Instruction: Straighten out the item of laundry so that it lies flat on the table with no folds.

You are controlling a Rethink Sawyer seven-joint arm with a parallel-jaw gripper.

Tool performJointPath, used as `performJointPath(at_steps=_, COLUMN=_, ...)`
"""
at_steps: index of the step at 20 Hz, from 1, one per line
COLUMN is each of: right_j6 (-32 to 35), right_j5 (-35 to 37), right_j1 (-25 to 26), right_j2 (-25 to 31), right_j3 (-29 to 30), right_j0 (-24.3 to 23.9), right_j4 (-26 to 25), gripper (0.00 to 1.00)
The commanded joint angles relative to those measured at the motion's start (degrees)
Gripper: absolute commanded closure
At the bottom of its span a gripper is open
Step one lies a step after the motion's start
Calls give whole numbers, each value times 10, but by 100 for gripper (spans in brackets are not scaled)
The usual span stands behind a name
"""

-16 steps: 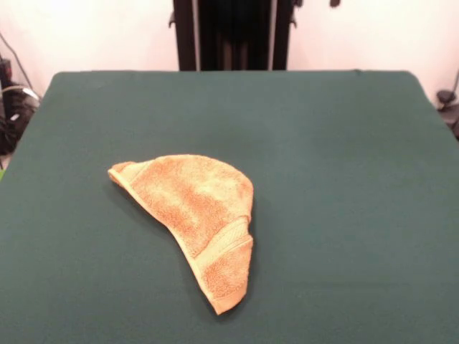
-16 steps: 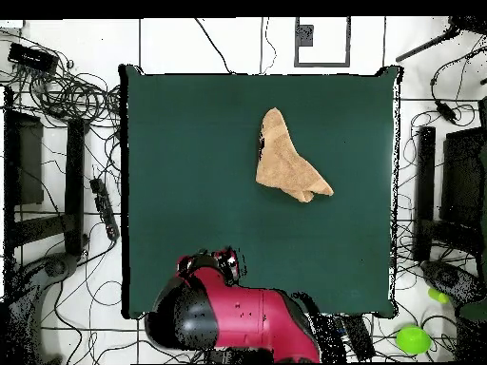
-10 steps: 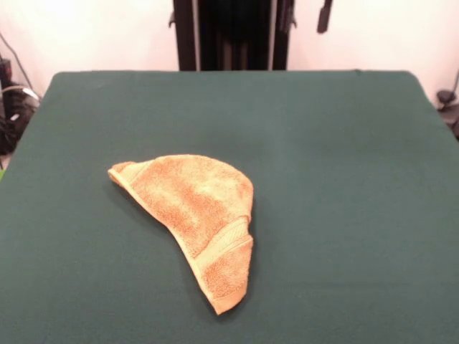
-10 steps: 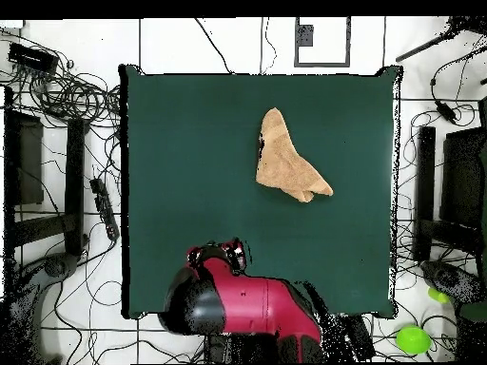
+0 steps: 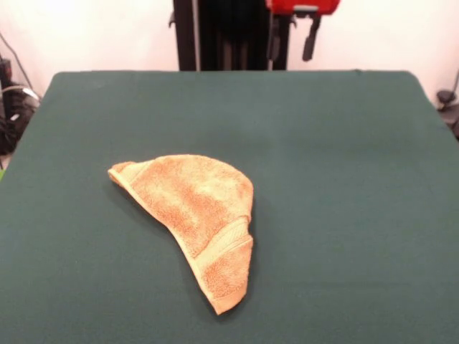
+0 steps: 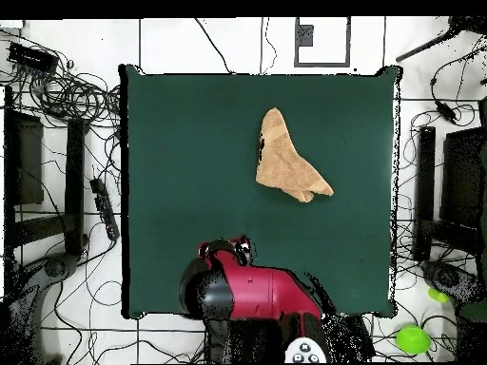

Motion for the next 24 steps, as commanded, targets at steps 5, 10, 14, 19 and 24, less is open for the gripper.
performJointPath(at_steps=5, right_j6=42, right_j5=3, right_j1=64, right_j2=27, right_j3=-88, right_j0=-32, right_j4=-22, gripper=0)
performJointPath(at_steps=10, right_j6=24, right_j5=-4, right_j1=83, right_j2=53, right_j3=-107, right_j0=-63, right_j4=-34, gripper=0)
performJointPath(at_steps=14, right_j6=9, right_j5=-3, right_j1=97, right_j2=78, right_j3=-127, right_j0=-92, right_j4=-49, gripper=0)
performJointPath(at_steps=19, right_j6=-12, right_j5=10, right_j1=112, right_j2=103, right_j3=-159, right_j0=-125, right_j4=-73, gripper=0)
performJointPath(at_steps=24, right_j6=-39, right_j5=35, right_j1=122, right_j2=137, right_j3=-191, right_j0=-164, right_j4=-96, gripper=0)
